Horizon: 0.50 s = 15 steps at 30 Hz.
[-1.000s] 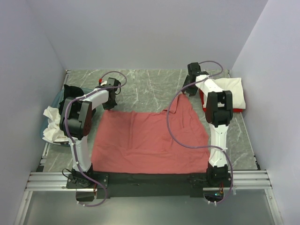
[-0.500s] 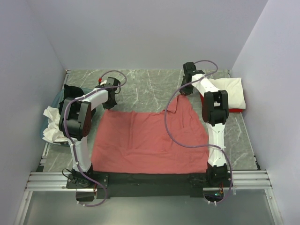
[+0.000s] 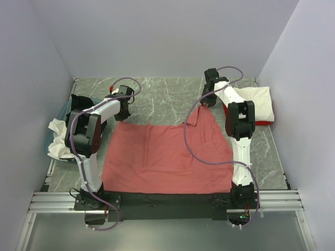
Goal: Fold and stack the t-shirts
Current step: Fold the tshirt
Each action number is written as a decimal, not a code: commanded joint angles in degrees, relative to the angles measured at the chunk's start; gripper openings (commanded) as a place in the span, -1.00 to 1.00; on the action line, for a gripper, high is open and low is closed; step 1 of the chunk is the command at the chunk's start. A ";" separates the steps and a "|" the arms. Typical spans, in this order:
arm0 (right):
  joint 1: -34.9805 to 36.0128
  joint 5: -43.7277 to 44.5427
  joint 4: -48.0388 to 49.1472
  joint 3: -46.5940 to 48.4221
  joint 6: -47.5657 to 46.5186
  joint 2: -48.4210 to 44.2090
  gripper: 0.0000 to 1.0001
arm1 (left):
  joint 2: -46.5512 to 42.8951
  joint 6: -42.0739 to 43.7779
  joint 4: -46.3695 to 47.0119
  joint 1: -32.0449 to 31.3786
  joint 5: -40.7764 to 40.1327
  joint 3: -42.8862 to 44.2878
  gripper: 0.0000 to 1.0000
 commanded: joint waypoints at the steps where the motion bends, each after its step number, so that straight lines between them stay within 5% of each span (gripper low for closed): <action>1: 0.35 1.40 -1.74 3.07 -1.16 0.99 -0.14 | -3.66 0.91 -0.02 0.15 0.50 0.71 -0.99; 9: -0.35 -0.61 -5.87 5.79 -2.83 3.10 -0.25 | -4.45 0.82 -0.37 0.15 1.12 0.63 -0.99; 15: -0.80 -1.15 -4.82 2.46 -3.97 0.92 0.06 | -5.59 0.73 -0.81 0.15 0.94 0.36 -0.99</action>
